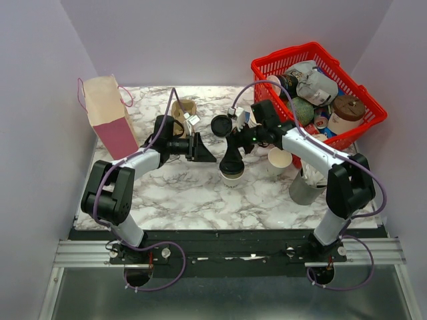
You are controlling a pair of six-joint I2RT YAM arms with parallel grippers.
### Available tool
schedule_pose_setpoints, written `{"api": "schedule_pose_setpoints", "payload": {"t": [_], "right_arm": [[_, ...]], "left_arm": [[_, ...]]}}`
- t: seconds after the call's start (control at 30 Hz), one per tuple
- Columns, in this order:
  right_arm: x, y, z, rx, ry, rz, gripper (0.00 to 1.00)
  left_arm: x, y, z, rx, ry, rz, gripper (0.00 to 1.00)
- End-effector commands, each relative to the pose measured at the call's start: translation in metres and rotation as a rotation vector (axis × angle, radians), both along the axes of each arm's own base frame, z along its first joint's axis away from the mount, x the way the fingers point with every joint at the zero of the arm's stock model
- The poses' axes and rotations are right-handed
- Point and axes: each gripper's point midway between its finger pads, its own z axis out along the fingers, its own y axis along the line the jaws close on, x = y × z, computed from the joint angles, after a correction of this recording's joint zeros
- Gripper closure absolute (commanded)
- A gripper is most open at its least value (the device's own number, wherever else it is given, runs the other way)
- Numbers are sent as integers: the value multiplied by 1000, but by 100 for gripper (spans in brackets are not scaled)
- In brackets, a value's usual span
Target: Pack the takeout coffee
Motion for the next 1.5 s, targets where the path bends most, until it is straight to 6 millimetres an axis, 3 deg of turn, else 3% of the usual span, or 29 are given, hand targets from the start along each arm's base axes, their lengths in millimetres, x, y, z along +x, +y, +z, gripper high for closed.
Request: {"api": "schedule_pose_setpoints", "payload": {"t": [0.0,0.5,0.97,1.47], "right_arm": [[-8,5,-1,35,41,47,7],[-17,6,-15,33,98,67,6],[-41,7,-4,92,140,132,9],[-51,3,8,106,106,156,11]], "left_arm": [[0,3,5,3,-34,13,52],[-1,2,3,-6,-19,9,50],[0,1,1,-6,-19,9,50],[4,1,-2,-1,-14,15,50]]}}
